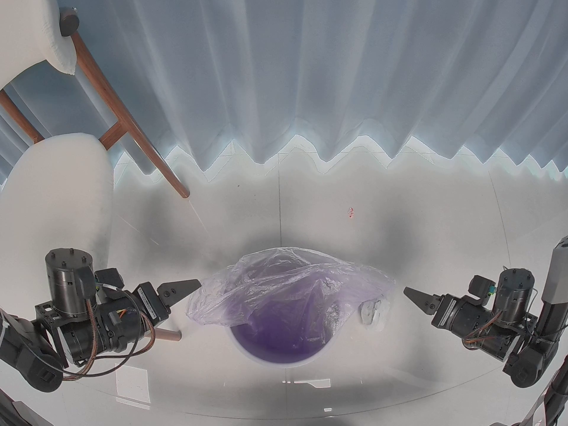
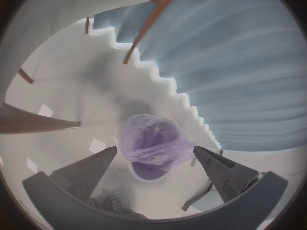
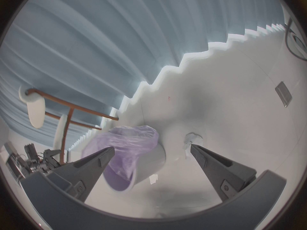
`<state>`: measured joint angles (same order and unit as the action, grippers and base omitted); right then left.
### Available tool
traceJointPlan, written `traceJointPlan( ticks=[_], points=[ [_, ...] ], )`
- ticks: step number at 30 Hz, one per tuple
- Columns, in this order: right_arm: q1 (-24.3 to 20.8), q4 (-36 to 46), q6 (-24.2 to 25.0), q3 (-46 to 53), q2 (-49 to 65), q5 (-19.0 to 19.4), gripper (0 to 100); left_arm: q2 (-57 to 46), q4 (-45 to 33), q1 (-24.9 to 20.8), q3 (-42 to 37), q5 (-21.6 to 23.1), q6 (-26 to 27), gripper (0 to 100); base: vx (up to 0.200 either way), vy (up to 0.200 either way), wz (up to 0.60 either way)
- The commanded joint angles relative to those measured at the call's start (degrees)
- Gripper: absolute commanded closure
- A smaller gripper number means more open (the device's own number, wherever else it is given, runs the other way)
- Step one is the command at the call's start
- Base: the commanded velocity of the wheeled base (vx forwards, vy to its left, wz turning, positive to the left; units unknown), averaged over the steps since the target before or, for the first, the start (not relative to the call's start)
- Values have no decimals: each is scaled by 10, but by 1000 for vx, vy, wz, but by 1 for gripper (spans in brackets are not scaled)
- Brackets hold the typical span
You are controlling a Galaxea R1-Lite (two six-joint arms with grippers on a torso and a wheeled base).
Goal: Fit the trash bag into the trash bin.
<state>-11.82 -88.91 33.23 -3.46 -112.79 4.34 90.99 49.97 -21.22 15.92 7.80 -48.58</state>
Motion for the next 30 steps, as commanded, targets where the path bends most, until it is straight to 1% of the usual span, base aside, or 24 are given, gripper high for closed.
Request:
traceJointPlan(
  ticks=[1, 2, 5, 6, 7, 8, 11, 12, 15, 16, 18, 21, 26, 28, 29, 30],
  points=[
    [-15, -6, 46, 35, 95, -9, 0, -33, 22, -36, 15, 51, 28, 0, 0, 0, 0],
    [-18, -5, 53, 35, 113, -18, 0, -17, 39, -38, 21, 65, 74, 0, 0, 0, 0],
    [-24, -7, 43, 35, 127, -49, 0, 42, 66, -33, 28, 72, 155, 0, 0, 0, 0],
    [-34, -5, 33, 35, 132, -63, 0, 67, 84, -31, 35, 76, 180, 0, 0, 0, 0],
    [-38, -4, 32, 35, 133, -68, 0, 75, 91, -31, 37, 82, 186, 0, 0, 0, 0],
    [-47, -2, 32, 35, 136, -80, 0, 93, 111, -29, 43, 100, 194, 0, 0, 0, 0],
    [-47, -2, 32, 35, 136, -80, 0, 93, 111, -29, 43, 100, 194, 0, 0, 0, 0],
    [-60, 19, 27, 35, 158, -100, 0, 153, 172, -30, 78, 138, 205, 0, 0, 0, 0],
    [-74, 36, 26, 35, 177, -103, 0, 194, 184, -28, 96, 140, 243, 0, 0, 0, 0],
    [-81, 54, 26, 35, 186, -114, 0, 217, 191, -26, 102, 145, 270, 0, 0, 0, 0],
    [-95, 82, 28, 35, 194, -128, 0, 241, 201, -26, 108, 156, 294, 0, 0, 0, 0],
    [-112, 103, 31, 35, 204, -142, 0, 263, 213, -31, 111, 172, 300, 0, 0, 0, 0],
    [-116, 108, 29, 35, 206, -145, 0, 305, 229, -33, 126, 173, 311, 0, 0, 0, 0],
    [-116, 109, 29, 35, 206, -146, 0, 330, 258, -32, 132, 173, 333, 0, 0, 0, 0],
    [-116, 113, 29, 35, 206, -146, 0, 340, 277, -33, 130, 174, 343, 100, 0, 0, 0],
    [-116, 117, 30, 35, 206, -149, 0, 347, 296, -35, 127, 174, 349, 100, 0, 0, 0]
  ],
)
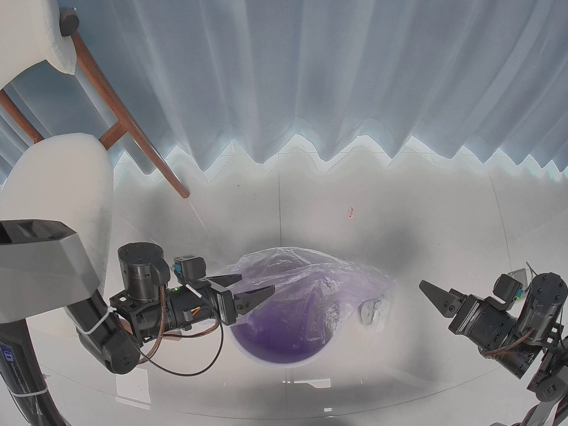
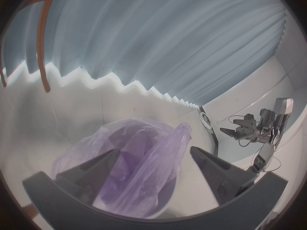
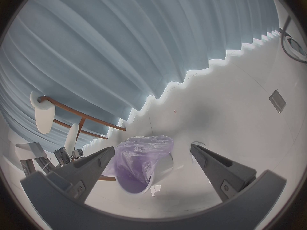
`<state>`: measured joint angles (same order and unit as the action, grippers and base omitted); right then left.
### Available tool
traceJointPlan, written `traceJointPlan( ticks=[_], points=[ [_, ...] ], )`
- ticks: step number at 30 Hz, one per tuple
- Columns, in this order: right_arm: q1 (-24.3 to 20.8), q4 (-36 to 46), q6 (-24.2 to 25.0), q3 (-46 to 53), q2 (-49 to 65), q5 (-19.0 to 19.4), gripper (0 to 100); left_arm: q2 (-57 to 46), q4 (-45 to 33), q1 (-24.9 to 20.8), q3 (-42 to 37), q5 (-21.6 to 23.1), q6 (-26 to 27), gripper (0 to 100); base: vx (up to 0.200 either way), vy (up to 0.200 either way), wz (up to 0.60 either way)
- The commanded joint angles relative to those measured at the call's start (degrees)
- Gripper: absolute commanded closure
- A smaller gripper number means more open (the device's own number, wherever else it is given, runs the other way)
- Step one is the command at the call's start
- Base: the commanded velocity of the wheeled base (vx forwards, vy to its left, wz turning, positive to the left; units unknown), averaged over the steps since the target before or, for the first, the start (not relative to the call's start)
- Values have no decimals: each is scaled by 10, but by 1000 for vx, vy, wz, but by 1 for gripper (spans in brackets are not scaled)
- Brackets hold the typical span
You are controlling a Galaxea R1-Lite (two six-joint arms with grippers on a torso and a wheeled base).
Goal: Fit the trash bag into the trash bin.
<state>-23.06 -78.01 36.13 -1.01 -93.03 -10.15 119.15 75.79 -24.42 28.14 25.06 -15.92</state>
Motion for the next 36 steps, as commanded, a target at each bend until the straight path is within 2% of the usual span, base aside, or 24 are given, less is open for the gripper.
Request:
traceJointPlan(
  ticks=[1, 5, 9, 11, 12, 13, 14, 16, 18, 21, 27, 32, 34, 36],
  points=[
    [-4, 9, 1, 10, 8, -5, 0, 67, 43, -3, 4, 2, 24, 100, 0, 0, 0],
    [-4, 28, 3, 10, 9, -14, 0, 62, 66, -16, -30, 2, 27, 100, 0, 0, 0],
    [-5, 30, 3, 10, 7, -14, 0, 21, 77, -29, -98, 17, 34, 100, 0, 0, 0],
    [-5, 31, 4, 10, 7, -14, 0, 20, 77, -29, -101, 18, 36, 100, 0, 0, 0],
    [-14, 31, 5, 10, 3, -14, 0, 5, 91, -31, -161, 46, 87, 100, 0, 0, 0],
    [-15, 31, 5, 10, 3, -14, 0, 5, 94, -31, -168, 50, 94, 100, 0, 0, 0],
    [-22, 33, 7, 10, 3, -14, 0, 4, 105, -28, -203, 77, 135, 100, 0, 0, 0],
    [-26, 37, 9, 10, 3, -14, 0, 3, 105, -27, -226, 97, 163, 100, 0, 0, 0],
    [-31, 47, 10, 10, 2, -14, 0, 6, 105, -30, -278, 126, 215, 100, 0, 0, 0],
    [-34, 50, 10, 10, -4, -14, 0, 20, 95, -34, -281, 130, 235, 100, 0, 0, 0],
    [-60, 51, 17, 10, -14, -14, 0, 47, 99, -38, -281, 130, 238, 100, 0, 0, 0],
    [-103, 51, 18, 9, -22, -14, 0, 42, 99, -47, -281, 127, 237, 100, 0, 0, 0],
    [-134, 51, 25, -7, -44, -12, 0, 42, 99, -48, -281, 126, 238, 100, 0, 0, 0],
    [-142, 51, 36, -27, -61, -12, 0, 42, 99, -49, -281, 125, 238, 100, 0, 0, 0]
  ],
)
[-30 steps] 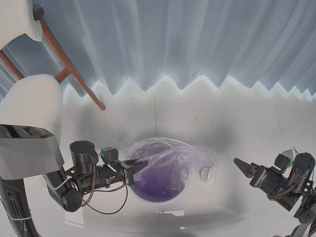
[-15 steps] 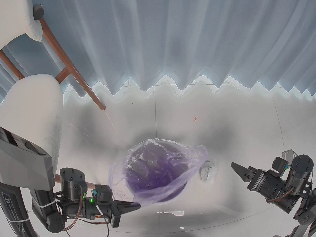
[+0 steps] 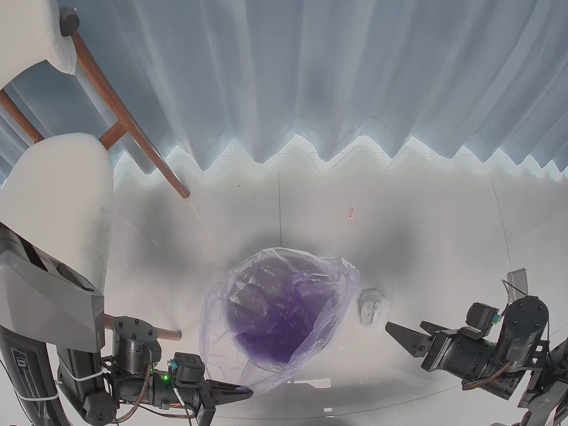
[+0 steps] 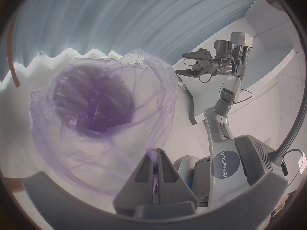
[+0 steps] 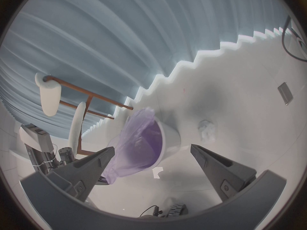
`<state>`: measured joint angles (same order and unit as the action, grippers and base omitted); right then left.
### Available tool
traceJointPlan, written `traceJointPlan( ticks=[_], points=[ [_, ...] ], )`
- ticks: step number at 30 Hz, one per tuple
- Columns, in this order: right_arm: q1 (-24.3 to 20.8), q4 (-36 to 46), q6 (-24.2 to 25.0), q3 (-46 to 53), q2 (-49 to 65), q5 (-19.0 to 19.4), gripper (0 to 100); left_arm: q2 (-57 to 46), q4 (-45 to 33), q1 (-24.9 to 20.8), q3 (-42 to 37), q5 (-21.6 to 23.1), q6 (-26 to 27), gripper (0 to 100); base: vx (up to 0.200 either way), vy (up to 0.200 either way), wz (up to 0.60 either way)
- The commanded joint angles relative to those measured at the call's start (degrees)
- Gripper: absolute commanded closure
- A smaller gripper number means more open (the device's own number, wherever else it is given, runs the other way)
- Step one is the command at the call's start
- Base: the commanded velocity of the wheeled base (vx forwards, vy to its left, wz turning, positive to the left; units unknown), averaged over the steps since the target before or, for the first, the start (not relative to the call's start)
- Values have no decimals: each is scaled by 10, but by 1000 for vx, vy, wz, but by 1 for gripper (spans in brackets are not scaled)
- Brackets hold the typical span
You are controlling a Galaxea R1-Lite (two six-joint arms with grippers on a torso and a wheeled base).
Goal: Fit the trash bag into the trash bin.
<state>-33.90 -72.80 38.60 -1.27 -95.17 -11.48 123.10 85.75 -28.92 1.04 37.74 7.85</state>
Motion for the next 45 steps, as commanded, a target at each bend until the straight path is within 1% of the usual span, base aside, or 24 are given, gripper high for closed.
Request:
traceJointPlan(
  ticks=[1, 3, 6, 8, 9, 12, 17, 20, 22, 23, 24, 25, 27, 35, 36, 39, 45],
  points=[
    [-35, 0, 24, -53, -58, 3, 0, 2, -1, -4, -10, -2, 1, 100, 0, 0, 0],
    [-35, 17, 29, -87, -77, 8, 0, 2, -1, -6, -10, -2, 1, 100, 0, 0, 0],
    [-48, 71, 26, -109, -87, 21, 0, 2, -1, -10, -10, -3, 1, 100, 0, 0, 0],
    [-54, 76, 26, -112, -87, 23, 0, 2, -1, -10, -10, -3, 1, 100, 0, 0, 0],
    [-76, 93, 26, -131, -89, 29, 0, 1, -2, -17, -10, -7, 1, 100, 0, 0, 0],
    [-78, 95, 25, -153, -104, 29, 0, 1, -3, -24, -10, -21, 0, 100, 0, 0, 0],
    [-79, 94, 24, -175, -132, 30, 0, 2, -4, -33, -10, -24, -4, 100, 0, 0, 0],
    [-86, 88, 24, -176, -152, 28, 0, 5, -5, -33, -10, -28, -4, 100, 0, 0, 0],
    [-83, 82, 26, -174, -173, 26, 0, 7, -6, -33, -10, -34, -3, 100, 0, 0, 0],
    [-78, 74, 26, -172, -184, 24, 100, 7, -6, -34, -10, -37, -3, 100, 0, 0, 0],
    [-73, 69, 25, -171, -189, 23, 100, 7, -7, -35, -10, -39, -3, 100, 0, 0, 0],
    [-58, 55, 24, -167, -197, 20, 100, 8, -8, -35, -10, -44, -1, 100, 0, 0, 0],
    [-49, 43, 17, -160, -202, 16, 100, 13, -7, -35, -10, -53, 1, 100, 0, 0, 0],
    [0, 41, -5, -134, -221, 16, 100, 44, 0, -39, -10, -61, 1, 100, 0, 0, 0],
    [0, 41, -5, -134, -221, 16, 100, 44, 0, -39, -10, -61, 1, 100, 0, 0, 0],
    [15, 38, -4, -123, -235, 16, 100, 72, 4, -58, -10, -63, 3, 100, 0, 0, 0],
    [18, 37, -3, -123, -265, 16, 100, 120, 4, -85, -7, -81, 3, 100, 0, 0, 0]
  ],
)
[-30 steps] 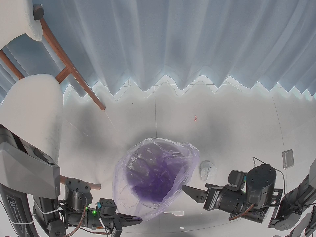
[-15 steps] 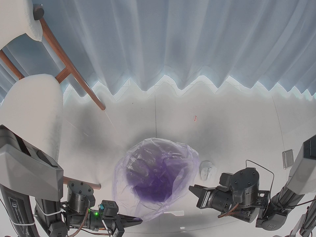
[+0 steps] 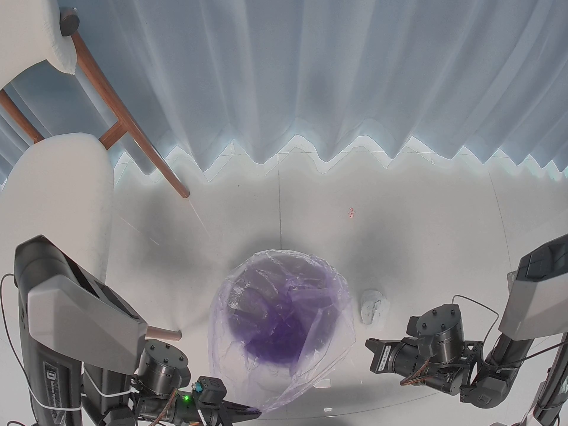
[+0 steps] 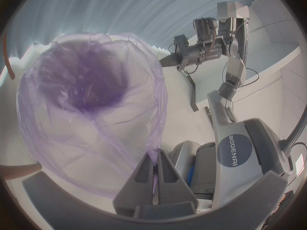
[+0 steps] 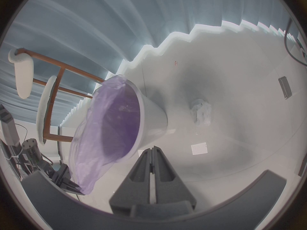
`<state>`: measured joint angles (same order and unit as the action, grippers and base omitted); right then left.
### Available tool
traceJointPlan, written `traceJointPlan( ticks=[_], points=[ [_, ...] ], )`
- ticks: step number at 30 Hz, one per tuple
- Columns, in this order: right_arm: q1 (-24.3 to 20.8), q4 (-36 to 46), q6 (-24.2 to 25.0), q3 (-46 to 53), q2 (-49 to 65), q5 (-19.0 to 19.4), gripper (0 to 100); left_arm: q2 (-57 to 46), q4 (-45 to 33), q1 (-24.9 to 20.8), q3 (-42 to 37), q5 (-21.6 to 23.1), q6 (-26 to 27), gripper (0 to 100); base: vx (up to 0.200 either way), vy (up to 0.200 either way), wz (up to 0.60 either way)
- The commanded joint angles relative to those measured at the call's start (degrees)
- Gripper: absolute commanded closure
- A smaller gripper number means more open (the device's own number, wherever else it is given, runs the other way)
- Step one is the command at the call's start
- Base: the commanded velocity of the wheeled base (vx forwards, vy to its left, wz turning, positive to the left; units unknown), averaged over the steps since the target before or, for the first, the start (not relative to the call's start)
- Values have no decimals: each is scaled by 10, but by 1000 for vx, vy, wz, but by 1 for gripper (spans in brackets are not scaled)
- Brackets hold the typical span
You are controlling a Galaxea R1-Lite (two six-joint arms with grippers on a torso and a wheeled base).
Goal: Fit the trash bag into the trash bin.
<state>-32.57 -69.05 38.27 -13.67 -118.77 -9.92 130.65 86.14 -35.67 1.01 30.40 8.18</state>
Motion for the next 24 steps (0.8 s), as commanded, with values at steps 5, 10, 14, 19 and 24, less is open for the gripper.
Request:
traceJointPlan(
  ticks=[5, 10, 14, 19, 24],
  points=[
    [14, -6, 0, -5, -59, 0, 100, 72, 0, -27, 4, -30, -1, 100, 0, 0, 0],
    [13, -97, -4, 33, -47, 4, 100, 72, 0, -35, 38, -30, -4, 100, 0, 0, 0],
    [16, -157, -22, 137, -32, 15, 100, 74, 0, -35, 41, -31, -5, 100, 0, 0, 0],
    [40, -179, -15, 134, -18, 18, 0, 87, 0, -41, 46, -32, -6, 100, 0, 0, 0],
    [44, -209, -34, 121, -53, 47, 0, 89, 0, -52, 58, -44, -7, 100, 0, 0, 0]
  ],
)
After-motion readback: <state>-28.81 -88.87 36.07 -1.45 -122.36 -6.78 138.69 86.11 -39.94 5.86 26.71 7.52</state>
